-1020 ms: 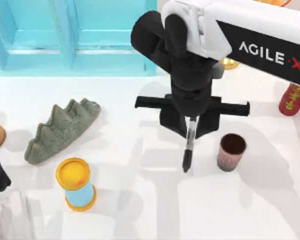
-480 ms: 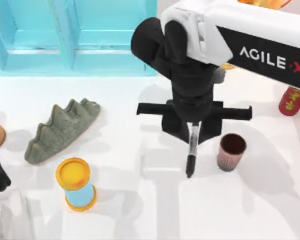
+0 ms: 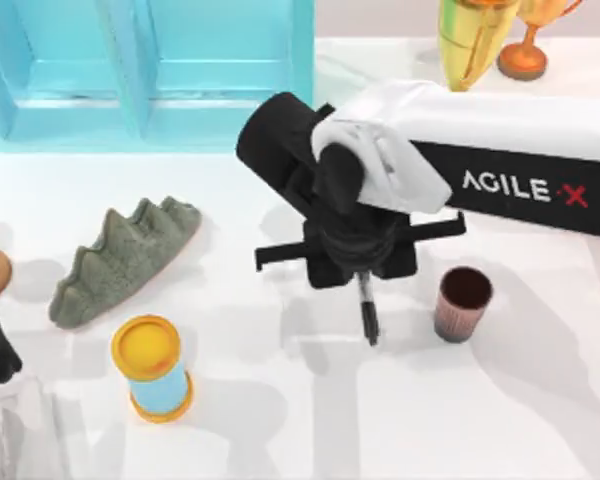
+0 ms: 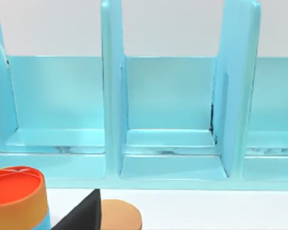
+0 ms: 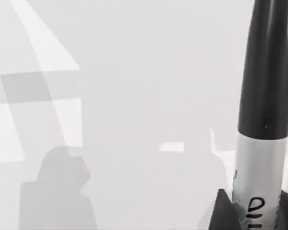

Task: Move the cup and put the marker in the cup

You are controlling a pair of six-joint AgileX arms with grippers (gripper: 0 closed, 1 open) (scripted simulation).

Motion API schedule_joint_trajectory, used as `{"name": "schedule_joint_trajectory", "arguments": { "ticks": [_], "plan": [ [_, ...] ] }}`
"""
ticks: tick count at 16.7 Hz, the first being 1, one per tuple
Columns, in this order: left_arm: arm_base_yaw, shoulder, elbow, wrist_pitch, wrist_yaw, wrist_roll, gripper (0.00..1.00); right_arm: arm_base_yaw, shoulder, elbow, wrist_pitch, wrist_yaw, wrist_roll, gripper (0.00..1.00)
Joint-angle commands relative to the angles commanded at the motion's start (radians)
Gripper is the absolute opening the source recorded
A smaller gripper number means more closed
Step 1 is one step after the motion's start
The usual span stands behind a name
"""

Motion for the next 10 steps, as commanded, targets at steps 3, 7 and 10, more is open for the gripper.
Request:
{"name": "schedule_joint_trajectory", "arguments": {
  "ticks": [3, 7, 10],
  "plan": [
    [0.0, 0.0, 0.0, 0.0, 0.0, 0.0, 1.0, 0.04, -0.048, -0.125, 0.292, 0.135, -0.143, 0.0],
    [0.0, 0.0, 0.0, 0.0, 0.0, 0.0, 1.0, 0.102, -0.119, -0.311, 0.734, 0.333, -0.36, 0.0],
    [0.0, 0.0, 0.0, 0.0, 0.0, 0.0, 1.0, 0.152, -0.174, -0.456, 1.084, 0.488, -0.53, 0.0]
  ]
}}
